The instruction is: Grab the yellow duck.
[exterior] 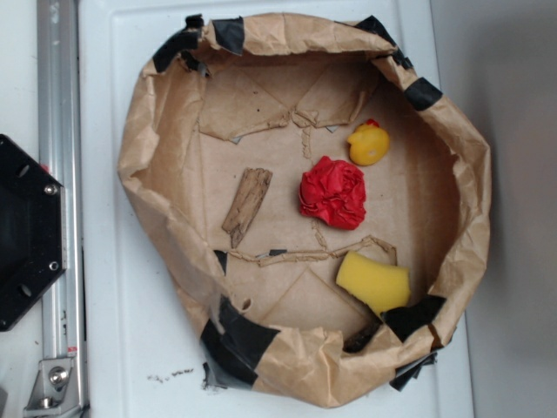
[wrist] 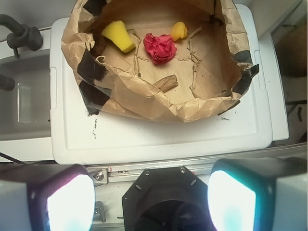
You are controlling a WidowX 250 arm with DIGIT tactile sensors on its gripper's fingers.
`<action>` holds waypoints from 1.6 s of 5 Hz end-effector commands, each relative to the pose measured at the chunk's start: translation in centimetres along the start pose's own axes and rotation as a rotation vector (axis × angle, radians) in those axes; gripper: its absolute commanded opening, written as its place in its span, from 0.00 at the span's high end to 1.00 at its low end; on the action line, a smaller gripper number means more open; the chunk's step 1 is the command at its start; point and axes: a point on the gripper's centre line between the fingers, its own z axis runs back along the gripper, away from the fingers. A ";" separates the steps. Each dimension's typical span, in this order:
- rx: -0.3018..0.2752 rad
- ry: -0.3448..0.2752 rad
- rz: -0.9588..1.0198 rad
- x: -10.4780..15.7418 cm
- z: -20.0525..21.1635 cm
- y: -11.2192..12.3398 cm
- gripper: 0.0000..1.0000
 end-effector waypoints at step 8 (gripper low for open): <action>0.077 -0.199 0.522 16.5 -16.6 6.6 0.00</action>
